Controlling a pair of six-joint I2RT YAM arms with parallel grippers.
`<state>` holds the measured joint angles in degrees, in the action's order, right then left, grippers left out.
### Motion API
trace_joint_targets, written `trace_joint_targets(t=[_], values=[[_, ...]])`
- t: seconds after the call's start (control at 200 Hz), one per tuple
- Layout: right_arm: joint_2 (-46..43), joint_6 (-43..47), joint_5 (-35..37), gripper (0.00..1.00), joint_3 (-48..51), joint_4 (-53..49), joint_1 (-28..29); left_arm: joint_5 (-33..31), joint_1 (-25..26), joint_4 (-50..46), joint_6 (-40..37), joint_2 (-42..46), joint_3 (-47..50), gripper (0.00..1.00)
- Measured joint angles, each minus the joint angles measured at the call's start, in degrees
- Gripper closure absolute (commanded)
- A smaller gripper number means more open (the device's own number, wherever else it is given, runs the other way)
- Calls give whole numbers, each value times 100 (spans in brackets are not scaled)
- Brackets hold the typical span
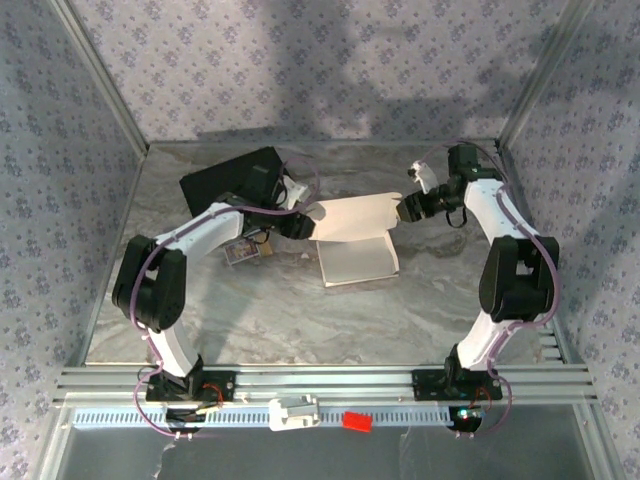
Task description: Fold the paper box
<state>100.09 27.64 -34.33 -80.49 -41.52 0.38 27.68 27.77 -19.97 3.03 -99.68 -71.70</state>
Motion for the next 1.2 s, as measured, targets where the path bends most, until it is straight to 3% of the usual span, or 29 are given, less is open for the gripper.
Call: trace_joint_targets(t=[0.525,0.855,0.934,0.999,1.049,1.199], values=[[249,278,48,61,-326,26,286,9,129,-166,-35,-212,-284,76],[249,284,387,60,-321,-74,341,-195,164,-299,-48,-267,-511,91],[221,262,439,58,-282,-76,352,-212,175,-297,-48,-273,-553,89],[162,227,474,58,-203,-79,363,-219,201,-299,-37,-278,-581,72],[125,219,479,58,-157,-109,367,-214,227,-299,-111,-278,-601,66],[111,219,479,58,-138,-146,367,-129,269,-304,-319,-278,-621,61]])
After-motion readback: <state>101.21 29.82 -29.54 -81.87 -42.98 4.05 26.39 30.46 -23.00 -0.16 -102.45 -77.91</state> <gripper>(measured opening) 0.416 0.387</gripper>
